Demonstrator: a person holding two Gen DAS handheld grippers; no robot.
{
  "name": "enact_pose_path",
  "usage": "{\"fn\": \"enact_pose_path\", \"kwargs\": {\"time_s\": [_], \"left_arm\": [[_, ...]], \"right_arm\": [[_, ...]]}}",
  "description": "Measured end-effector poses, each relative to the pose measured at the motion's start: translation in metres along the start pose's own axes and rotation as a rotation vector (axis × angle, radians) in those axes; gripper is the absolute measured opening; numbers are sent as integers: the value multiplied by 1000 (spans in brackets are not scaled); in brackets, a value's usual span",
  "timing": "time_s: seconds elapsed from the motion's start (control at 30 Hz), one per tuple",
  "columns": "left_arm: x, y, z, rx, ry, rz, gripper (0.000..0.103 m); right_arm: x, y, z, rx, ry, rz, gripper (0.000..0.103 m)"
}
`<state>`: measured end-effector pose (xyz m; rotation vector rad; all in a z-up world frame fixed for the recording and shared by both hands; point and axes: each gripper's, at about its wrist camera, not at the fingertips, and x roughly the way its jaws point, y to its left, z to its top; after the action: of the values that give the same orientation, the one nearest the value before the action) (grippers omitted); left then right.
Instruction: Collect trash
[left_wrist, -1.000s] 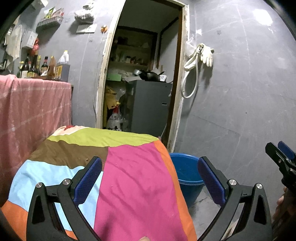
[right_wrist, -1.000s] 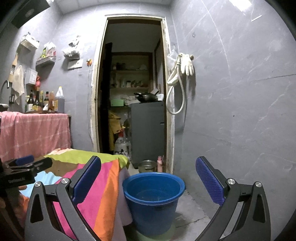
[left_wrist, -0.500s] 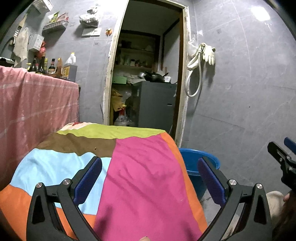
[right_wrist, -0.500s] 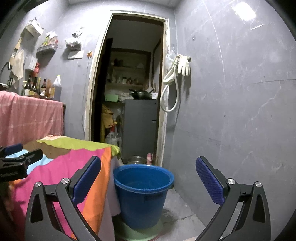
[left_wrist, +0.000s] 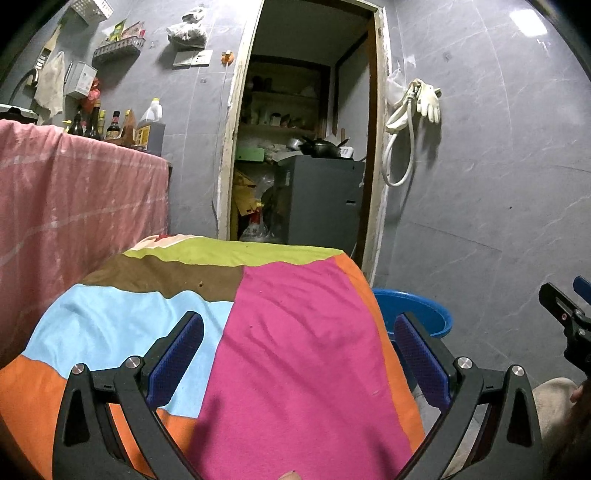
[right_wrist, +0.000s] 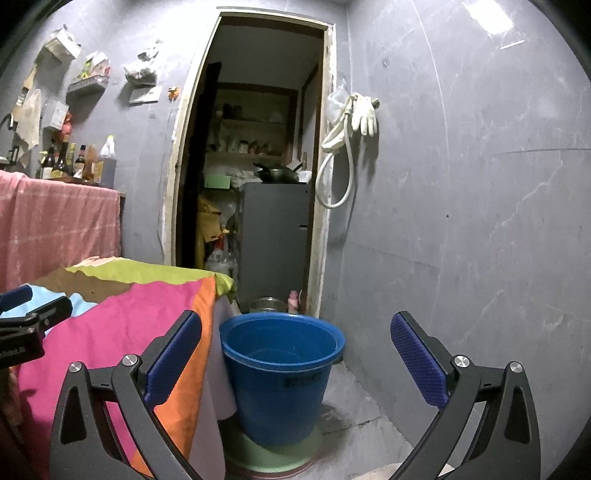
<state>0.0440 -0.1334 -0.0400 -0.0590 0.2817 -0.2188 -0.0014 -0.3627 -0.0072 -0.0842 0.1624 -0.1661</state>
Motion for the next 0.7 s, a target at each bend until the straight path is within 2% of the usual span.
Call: {"fn": "enact_pose_path", "kwargs": {"time_s": [0.7], "left_arm": [[0,6,0,1,2,-1,101]], "right_arm": [[3,-2,-2,0,11,-1,103]]}}
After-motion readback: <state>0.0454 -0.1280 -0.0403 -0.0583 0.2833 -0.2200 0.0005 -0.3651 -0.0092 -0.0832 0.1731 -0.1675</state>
